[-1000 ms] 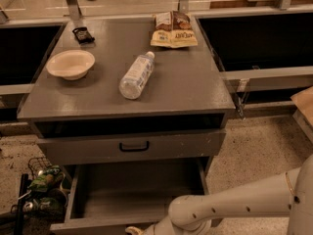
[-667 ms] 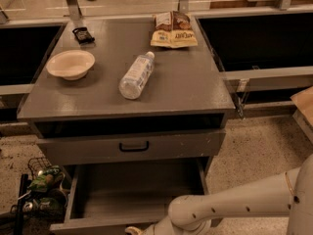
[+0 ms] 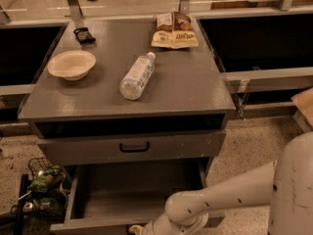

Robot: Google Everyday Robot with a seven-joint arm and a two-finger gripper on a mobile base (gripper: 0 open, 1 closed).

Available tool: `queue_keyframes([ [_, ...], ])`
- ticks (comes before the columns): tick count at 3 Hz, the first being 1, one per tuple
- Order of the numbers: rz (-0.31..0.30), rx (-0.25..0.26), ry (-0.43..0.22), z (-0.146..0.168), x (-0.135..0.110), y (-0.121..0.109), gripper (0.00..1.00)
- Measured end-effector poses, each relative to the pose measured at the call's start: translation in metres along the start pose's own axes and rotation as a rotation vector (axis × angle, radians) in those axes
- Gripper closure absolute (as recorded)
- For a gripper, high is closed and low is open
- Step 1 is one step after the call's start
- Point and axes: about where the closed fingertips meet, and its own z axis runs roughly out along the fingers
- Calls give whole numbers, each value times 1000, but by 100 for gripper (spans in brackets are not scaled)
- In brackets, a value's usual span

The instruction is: Open middle drawer

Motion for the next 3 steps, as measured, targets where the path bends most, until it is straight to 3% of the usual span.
queue_keyframes([
  [1,18,-5,27,3,5,-5,0],
  [2,3,-24,8,3,4,0,0],
  [3,-40,-61,-24,1,7,20,0],
])
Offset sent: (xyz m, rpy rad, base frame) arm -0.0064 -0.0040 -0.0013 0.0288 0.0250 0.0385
